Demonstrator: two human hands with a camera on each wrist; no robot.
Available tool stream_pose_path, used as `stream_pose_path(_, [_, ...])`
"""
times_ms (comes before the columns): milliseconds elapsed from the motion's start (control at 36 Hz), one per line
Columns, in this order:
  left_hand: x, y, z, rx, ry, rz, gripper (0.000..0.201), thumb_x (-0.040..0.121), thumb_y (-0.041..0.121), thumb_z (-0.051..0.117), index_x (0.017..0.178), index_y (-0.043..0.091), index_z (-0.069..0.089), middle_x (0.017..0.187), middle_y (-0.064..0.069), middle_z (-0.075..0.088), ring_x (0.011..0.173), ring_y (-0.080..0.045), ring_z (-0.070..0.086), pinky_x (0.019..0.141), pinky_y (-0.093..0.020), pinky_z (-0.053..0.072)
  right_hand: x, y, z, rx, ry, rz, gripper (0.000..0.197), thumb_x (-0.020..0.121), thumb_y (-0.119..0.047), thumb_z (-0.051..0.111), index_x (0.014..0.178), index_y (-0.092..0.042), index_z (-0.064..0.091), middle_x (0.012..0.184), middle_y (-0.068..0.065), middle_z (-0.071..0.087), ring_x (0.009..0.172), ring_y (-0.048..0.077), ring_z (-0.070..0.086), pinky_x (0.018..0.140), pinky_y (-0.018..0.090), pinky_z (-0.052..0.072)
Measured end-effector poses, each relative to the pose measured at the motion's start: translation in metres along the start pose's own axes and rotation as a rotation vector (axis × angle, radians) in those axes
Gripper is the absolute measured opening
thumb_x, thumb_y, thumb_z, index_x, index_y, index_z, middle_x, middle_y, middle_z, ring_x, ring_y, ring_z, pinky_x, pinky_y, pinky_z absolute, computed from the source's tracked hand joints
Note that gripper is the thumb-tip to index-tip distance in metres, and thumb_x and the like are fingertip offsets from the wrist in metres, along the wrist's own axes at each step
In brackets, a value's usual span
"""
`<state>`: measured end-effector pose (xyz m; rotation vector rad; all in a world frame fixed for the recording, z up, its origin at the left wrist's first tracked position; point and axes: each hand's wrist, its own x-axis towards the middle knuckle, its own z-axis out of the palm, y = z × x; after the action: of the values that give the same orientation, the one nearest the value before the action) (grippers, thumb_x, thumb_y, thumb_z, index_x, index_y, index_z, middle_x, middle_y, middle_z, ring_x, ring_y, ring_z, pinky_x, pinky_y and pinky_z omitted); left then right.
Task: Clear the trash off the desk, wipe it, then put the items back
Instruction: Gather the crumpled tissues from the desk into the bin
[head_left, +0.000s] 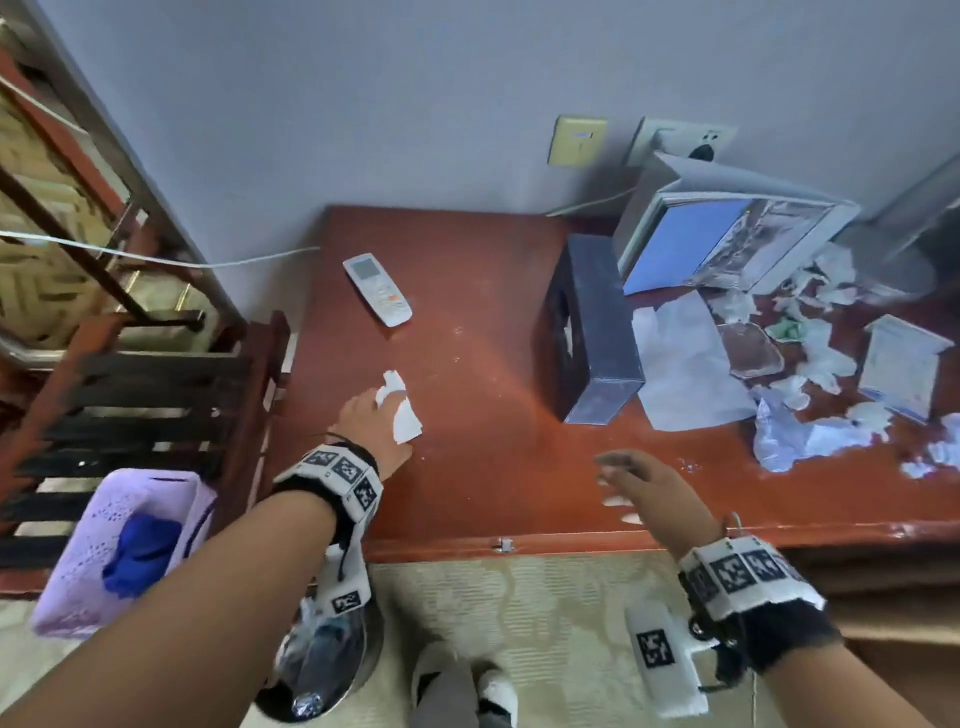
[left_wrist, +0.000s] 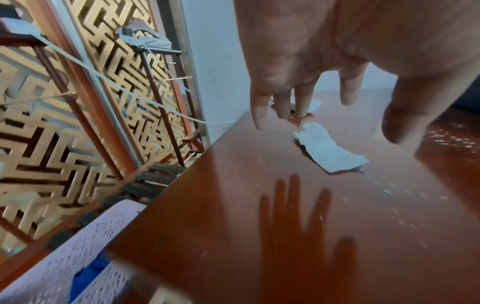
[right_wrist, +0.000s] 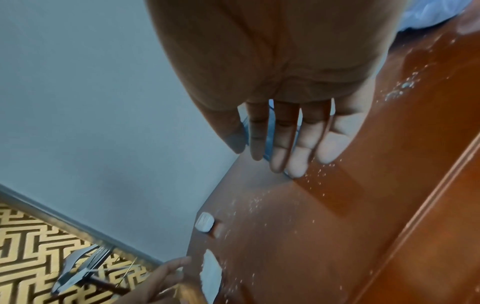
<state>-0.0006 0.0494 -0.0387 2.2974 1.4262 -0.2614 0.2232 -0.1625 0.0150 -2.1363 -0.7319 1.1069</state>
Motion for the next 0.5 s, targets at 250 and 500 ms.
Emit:
stream_pose_path(250, [0.053, 0.01, 0.018, 0.165, -0.139, -0.044, 0.044, 0.085, 0.027, 0.06, 0.127, 0.032, 0.047, 0.145, -0.008, 0.028, 0.124, -0.03, 0.041, 0.101, -0.036, 0.041, 0.014, 0.007, -0.026, 0.007, 0.073, 0.039, 0.014, 0.097, -0.023, 0.049, 0.107, -0.024, 0.059, 0.1, -0.005, 0.066, 0.087, 0.012, 0.065, 0.068, 0.023, 0.05])
stream_pose_path(500, [0.058, 0.002, 0.015, 0.192, -0.133, 0.103, 0.012, 0.087, 0.003, 0.043, 0.095, 0.011, 0.048, 0.105, -0.008, 0.051, 0.094, -0.028, 0.054, 0.079, -0.032, 0.041, 0.022, 0.007, -0.035, -0.013, 0.122, 0.046, 0.017, 0.096, -0.025, 0.049, 0.11, -0.025, 0.058, 0.1, -0.006, 0.066, 0.087, 0.01, 0.065, 0.07, 0.022, 0.05])
